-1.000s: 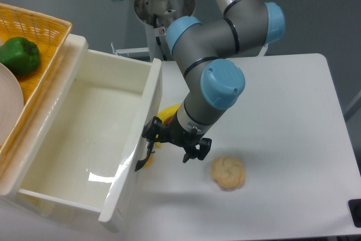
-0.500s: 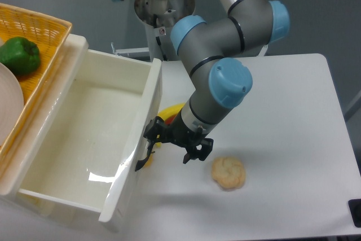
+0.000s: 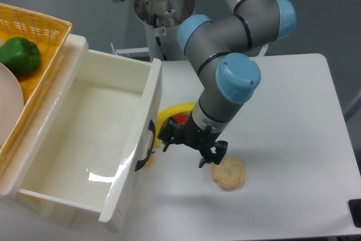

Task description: Slide open the top white drawer

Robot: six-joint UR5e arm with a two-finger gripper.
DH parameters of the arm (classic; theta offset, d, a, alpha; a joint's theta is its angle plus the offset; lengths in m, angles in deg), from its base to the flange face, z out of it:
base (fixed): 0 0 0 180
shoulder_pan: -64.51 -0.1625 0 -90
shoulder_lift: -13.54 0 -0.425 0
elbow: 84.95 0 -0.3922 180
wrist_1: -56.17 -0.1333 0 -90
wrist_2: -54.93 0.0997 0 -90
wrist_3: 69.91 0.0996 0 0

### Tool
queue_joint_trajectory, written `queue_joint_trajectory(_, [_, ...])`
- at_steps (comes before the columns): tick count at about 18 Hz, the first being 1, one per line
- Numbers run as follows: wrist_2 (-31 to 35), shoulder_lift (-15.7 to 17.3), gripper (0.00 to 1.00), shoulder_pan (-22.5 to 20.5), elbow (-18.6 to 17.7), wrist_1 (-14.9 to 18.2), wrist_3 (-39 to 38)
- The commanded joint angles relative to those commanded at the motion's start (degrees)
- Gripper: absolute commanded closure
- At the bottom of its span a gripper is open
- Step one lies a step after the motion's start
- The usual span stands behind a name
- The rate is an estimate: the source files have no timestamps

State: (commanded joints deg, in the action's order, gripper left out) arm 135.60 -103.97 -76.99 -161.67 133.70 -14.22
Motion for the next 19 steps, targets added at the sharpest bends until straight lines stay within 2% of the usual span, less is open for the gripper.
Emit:
queue_joint_trajectory(3, [2.3,-1.76,0.0,-1.84,0.17,-0.17,4.76])
queue_joint_trajectory(6, [2.74,-5.01,0.0,-4.65,0.17,-4.64,10.55])
queue_joint_trajectory(8, [4.32,-6.15,0.0,-5.71,0.26,-5.97,13.98])
queue_joint_trajectory(11, [6.52,-6.33,0.0,-6.24,0.17,-6.15,21.36])
queue_joint_trajectory(19, [7.4,-7.04,0.0,-6.94,0.88,-7.3,28.85])
